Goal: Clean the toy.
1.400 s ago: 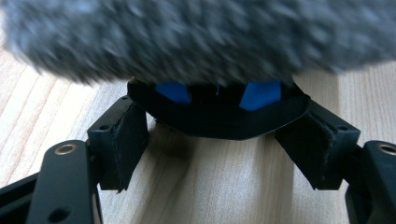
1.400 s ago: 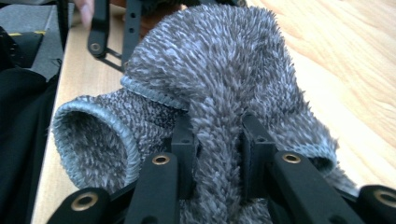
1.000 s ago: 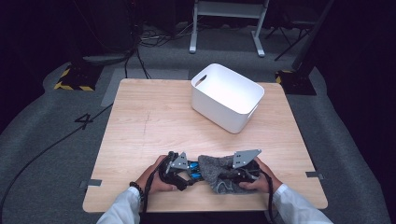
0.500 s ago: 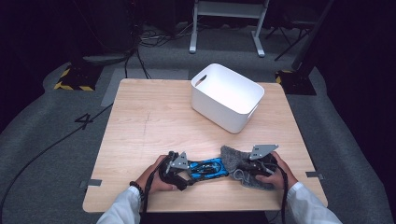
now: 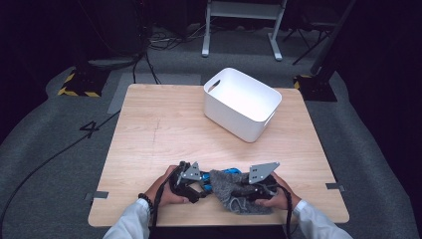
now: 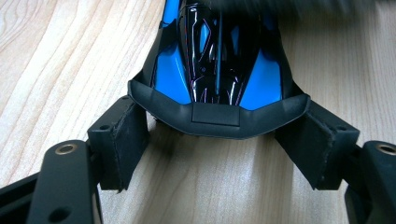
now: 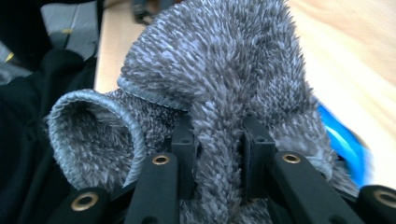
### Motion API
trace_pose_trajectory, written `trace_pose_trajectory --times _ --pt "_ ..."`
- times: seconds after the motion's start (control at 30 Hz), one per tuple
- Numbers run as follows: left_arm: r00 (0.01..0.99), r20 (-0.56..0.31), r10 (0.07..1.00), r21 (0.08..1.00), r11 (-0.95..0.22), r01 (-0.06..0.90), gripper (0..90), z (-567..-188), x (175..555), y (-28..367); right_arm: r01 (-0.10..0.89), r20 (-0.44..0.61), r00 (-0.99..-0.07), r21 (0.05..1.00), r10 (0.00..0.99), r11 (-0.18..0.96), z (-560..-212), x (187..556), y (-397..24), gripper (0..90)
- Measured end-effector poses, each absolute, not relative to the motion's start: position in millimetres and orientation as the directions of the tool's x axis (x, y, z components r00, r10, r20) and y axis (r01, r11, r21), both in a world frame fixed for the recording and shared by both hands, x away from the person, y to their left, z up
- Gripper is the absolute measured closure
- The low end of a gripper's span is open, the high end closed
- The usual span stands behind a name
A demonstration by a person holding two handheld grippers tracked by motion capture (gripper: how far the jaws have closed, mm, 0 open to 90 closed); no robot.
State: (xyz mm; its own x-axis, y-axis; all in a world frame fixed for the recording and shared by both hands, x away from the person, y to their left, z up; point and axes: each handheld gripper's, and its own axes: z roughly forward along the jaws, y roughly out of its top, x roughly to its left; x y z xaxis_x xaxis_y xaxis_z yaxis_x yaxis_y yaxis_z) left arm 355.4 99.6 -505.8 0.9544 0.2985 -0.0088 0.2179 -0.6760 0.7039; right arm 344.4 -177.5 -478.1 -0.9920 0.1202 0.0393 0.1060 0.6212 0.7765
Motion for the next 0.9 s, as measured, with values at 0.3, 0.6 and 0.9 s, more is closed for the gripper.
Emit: trace_pose_trajectory --times 0.3,0.6,0.9 --pt "0.956 -0.008 0.295 0.704 -0.677 0.215 26.3 -505.8 355.8 99.8 0.009 -0.070 -0.994 0.705 0.083 0.709 -491.7 332.2 -146.7 72.1" --pt "0.956 -0.009 0.292 0.703 -0.679 0.213 26.4 -505.7 356.0 99.8 -0.004 -0.125 -0.987 0.661 0.104 0.751 -491.6 331.4 -176.2 72.6" --pt "0.956 -0.004 0.293 0.702 -0.680 0.211 26.6 -505.5 355.5 99.8 0.132 -0.078 -0.967 0.653 0.241 0.745 -489.6 348.3 -229.1 72.9"
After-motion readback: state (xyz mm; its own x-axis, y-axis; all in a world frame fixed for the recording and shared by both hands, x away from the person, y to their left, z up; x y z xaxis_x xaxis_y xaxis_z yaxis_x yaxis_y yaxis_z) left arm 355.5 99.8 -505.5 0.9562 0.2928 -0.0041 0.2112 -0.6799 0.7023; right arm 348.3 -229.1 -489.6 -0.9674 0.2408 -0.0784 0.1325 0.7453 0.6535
